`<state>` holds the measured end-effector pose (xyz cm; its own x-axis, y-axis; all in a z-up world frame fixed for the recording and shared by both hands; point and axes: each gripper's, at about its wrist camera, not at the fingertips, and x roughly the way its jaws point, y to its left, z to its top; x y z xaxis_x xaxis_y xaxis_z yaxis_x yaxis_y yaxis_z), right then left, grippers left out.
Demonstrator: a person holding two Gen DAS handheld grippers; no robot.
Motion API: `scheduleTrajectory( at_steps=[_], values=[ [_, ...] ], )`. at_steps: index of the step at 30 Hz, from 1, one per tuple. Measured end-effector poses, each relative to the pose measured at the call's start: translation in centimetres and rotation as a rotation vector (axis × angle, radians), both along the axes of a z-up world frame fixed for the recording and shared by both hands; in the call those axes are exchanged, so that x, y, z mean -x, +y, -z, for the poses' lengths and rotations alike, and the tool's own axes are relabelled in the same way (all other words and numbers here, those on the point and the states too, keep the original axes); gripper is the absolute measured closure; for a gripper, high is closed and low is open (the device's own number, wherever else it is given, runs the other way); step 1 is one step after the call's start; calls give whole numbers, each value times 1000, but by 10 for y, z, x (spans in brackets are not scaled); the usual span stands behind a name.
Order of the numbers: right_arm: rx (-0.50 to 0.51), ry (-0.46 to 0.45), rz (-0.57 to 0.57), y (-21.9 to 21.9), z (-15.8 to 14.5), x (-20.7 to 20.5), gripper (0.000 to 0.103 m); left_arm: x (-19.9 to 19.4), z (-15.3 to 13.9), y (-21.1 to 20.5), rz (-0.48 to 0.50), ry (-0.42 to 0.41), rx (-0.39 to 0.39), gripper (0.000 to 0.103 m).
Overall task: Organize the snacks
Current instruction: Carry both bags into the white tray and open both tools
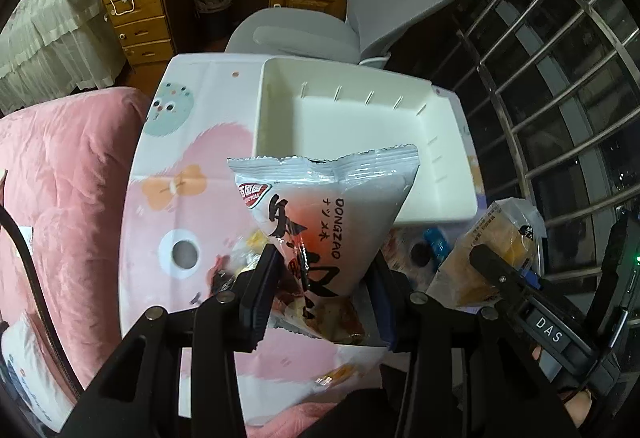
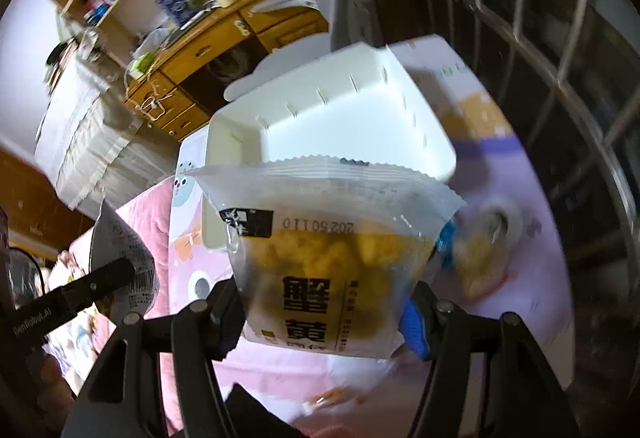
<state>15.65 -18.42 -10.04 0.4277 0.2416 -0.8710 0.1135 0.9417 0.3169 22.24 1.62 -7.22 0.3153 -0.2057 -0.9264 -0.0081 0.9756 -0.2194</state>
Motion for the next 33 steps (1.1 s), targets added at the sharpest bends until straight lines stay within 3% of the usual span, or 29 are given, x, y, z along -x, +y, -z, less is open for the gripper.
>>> scheduleTrajectory(
  at_steps=[9,16,18,20,22,33],
  values=[
    [51,-117,-153,-21,-9,-59,38,-43,4,-29,-57,-66,-5,61],
    [51,-137,-214,-22,1,-88,38,-66,7,-37,-52,-130,-26,60],
    [46,-139,-224,-22,6,-93,35,-68,8,-36,-56,-137,-23,57],
    [36,-127,-222,-22,11,-97,21,-67,6,-35,-73,-146,-36,34],
    [40,-116,-212,-20,13,-99,21,-63,3,-33,-76,-166,-32,29],
    [43,-175,-223,-15,-3,-76,20,-23,-1,-26,-44,-143,-69,28]
  ],
)
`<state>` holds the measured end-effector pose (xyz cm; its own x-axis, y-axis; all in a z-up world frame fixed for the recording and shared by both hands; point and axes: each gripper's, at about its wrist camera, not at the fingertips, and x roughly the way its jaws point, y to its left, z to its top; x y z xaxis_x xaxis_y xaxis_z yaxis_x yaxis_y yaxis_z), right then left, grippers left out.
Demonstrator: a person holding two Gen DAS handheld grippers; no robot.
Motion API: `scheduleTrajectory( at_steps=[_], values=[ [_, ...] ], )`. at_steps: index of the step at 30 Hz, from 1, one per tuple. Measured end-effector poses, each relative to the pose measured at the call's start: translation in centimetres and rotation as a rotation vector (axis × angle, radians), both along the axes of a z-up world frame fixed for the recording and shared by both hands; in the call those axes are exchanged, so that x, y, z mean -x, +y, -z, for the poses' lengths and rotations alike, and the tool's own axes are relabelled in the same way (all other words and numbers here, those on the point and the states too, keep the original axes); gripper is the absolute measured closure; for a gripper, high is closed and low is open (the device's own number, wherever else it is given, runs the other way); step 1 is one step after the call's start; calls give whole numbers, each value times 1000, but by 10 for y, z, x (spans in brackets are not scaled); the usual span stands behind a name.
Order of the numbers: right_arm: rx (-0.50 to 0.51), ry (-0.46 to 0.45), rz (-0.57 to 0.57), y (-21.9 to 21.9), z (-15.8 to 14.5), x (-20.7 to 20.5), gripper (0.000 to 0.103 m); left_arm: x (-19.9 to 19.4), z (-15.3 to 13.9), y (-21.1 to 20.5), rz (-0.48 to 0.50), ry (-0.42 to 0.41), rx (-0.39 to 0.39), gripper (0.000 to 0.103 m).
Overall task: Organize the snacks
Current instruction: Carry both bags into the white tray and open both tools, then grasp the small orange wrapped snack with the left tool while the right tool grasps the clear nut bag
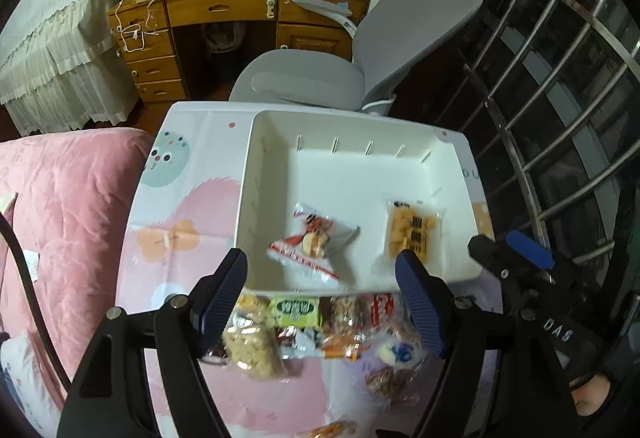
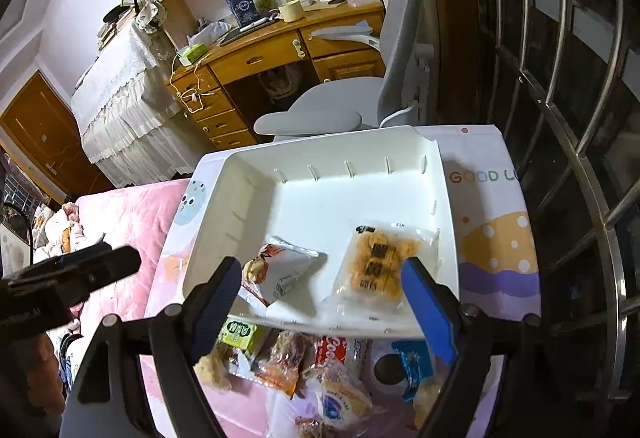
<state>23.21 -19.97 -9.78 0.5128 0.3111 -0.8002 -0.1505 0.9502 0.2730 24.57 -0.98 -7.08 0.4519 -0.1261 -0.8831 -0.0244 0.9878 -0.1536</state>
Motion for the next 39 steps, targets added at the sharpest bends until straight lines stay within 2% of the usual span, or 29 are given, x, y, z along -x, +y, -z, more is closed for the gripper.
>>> scheduleTrajectory(
  at_steps=[6,14,20,24,33,39],
  values=[
    [-3,-16,29,1,-8,31,20,44,-8,10,25,-14,-20,28],
    [-4,-29,91,4,-15,95,20,111,-13,29,47,-16,-11,28],
    [15,-52,117,8,-15,143,20,156,-3,39,70,4,-7,28],
    [45,-56,114,13,-10,172,20,177,11,39,79,46,21,28],
    [125,-106,21,20,9,209,20,204,47,37,12,150,52,28],
    [171,-128,-130,19,32,214,20,202,76,25,-75,225,69,28]
  ],
)
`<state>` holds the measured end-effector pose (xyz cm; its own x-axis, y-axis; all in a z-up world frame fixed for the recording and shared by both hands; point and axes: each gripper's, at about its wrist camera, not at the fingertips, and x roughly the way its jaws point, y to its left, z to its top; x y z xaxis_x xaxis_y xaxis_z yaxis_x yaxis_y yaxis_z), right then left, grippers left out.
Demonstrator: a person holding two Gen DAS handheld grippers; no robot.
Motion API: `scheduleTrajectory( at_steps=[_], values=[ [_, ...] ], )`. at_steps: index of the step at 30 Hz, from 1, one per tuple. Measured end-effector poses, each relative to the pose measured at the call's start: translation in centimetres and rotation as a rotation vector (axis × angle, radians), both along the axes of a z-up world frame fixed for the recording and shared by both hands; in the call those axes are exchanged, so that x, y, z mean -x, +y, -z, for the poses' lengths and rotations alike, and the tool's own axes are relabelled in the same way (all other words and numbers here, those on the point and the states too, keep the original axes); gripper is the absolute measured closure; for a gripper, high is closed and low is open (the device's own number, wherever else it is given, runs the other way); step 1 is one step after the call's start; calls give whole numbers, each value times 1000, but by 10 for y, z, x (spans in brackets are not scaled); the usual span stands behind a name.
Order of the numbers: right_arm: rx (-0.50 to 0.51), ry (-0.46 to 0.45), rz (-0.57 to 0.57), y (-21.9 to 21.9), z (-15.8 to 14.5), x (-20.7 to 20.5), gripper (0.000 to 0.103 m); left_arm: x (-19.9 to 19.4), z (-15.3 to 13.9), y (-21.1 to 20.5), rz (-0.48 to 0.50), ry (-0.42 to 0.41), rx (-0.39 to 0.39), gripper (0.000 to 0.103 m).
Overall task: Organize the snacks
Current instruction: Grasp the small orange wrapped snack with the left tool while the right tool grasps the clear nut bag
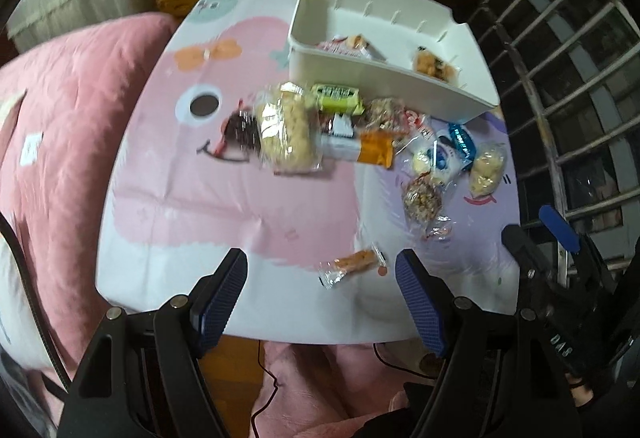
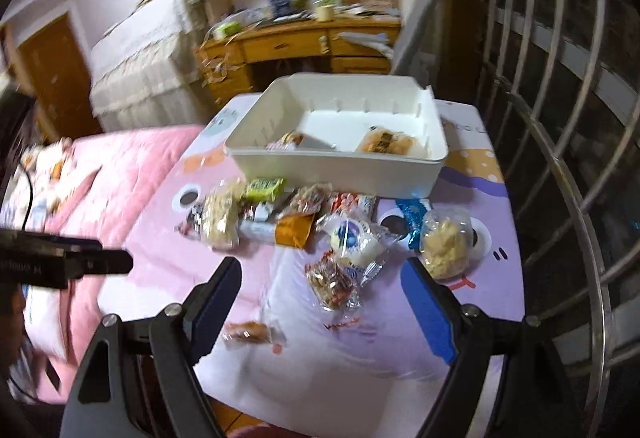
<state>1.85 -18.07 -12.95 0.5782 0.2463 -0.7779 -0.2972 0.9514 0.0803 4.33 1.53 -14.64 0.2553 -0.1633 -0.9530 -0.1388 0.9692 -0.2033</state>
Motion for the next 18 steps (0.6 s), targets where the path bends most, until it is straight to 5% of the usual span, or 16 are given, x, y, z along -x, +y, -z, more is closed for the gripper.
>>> scheduleTrajectory(
  at_steps=[18],
  values=[
    [78,51,-380,-10,83,-30,21,-6,103,-48,-243,270,36,28]
  ],
)
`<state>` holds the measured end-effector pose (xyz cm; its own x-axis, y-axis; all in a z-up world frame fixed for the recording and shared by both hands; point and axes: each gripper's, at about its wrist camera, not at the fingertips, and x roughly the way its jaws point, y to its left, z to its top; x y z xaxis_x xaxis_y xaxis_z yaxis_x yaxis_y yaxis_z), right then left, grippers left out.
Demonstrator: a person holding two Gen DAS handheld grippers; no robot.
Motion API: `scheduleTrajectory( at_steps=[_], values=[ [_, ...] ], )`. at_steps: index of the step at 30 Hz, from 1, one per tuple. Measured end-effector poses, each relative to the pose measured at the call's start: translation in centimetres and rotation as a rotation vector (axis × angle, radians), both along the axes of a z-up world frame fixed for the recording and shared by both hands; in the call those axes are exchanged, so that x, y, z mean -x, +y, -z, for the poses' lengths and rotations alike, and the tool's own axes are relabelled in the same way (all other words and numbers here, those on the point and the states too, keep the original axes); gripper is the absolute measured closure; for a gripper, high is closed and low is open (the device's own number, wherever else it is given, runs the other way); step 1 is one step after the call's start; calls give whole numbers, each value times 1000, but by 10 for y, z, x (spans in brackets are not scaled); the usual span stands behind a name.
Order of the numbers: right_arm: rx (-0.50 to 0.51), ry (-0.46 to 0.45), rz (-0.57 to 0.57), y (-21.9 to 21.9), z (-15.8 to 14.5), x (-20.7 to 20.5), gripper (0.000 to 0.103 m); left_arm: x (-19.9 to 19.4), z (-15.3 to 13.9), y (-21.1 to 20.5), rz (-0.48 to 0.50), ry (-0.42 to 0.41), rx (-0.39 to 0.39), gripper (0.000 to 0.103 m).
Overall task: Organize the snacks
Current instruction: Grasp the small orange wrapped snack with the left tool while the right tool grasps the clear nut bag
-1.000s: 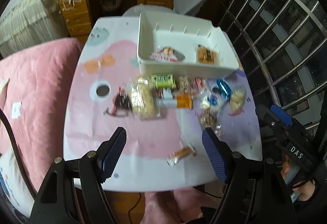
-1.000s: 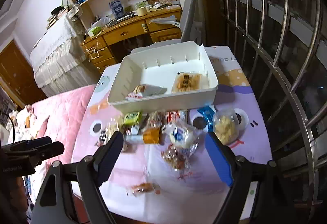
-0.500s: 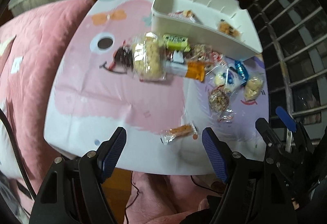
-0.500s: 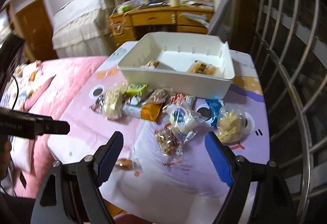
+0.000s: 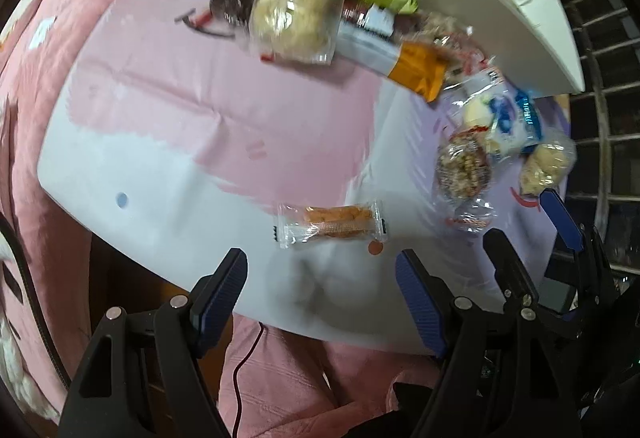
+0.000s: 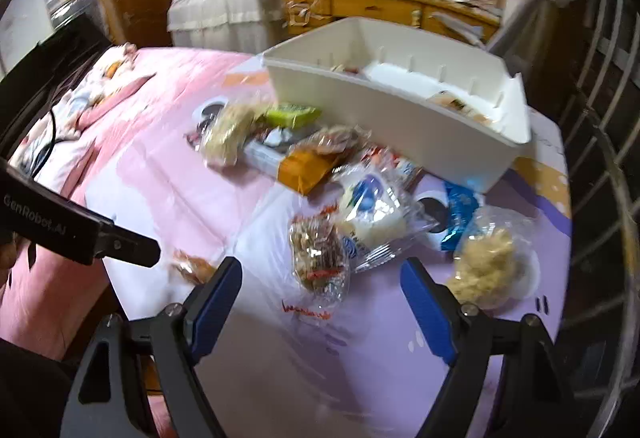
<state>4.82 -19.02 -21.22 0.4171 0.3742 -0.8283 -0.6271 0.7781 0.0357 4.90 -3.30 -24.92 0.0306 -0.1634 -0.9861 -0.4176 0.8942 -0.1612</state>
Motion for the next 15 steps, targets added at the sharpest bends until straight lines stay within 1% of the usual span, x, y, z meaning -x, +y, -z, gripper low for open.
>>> scheduleTrajectory(
  at_steps=[6,10,12,15],
  values=[
    [3,68,-67,-1,27,-12,25,-6,29,-6,-45,60,-2,28],
    [-14,122,-100,1,38,-20,31,-9,40,-7,-77,83,6,28],
    [-22,144,-108,3,43,-22,33,-9,45,-7,-92,97,7,28],
    [-24,179,-131,6,50,-24,39,-10,51,-7,-108,115,13,28]
  ],
)
